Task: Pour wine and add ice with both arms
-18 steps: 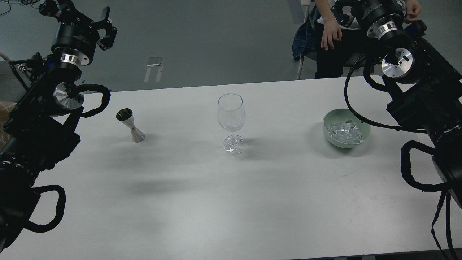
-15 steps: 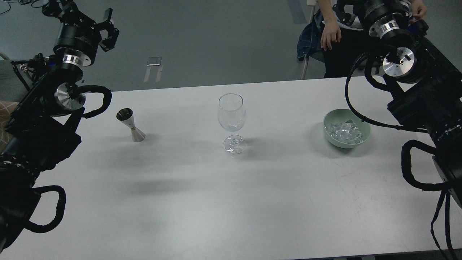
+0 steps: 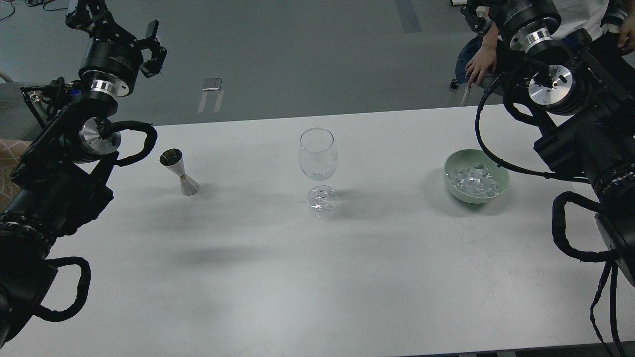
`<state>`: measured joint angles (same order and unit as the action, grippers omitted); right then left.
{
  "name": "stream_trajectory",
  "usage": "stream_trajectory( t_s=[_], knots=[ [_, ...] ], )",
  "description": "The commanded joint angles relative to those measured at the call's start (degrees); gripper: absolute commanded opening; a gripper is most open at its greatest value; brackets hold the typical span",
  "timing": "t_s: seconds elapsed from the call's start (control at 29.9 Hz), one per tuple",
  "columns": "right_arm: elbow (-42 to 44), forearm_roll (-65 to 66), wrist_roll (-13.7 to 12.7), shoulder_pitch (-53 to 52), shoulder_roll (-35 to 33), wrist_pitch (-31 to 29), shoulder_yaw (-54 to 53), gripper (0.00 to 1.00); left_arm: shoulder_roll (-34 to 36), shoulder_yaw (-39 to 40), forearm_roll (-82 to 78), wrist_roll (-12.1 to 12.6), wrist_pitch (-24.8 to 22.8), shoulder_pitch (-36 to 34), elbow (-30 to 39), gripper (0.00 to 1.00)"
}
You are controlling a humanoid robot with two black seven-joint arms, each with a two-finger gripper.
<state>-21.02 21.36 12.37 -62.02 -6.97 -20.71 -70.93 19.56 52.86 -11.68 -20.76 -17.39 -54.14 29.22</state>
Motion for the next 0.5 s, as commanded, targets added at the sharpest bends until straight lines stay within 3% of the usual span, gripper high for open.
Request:
stream_trajectory(
  t_s=[0.0,0.47],
  knots=[
    [-0.08,0.0,0.02,-0.03,0.03,-0.03,0.01,1.0,0.3,0.4,0.25,-0.16,-0.62,-0.26,-0.04,0.98],
    [-0.34,0.0,0.02,-0.12,-0.15,0.14,-1.13,1.0,0.04,0.05,0.34,-0.25,-1.77,0.09,0.05,0.98]
  ],
)
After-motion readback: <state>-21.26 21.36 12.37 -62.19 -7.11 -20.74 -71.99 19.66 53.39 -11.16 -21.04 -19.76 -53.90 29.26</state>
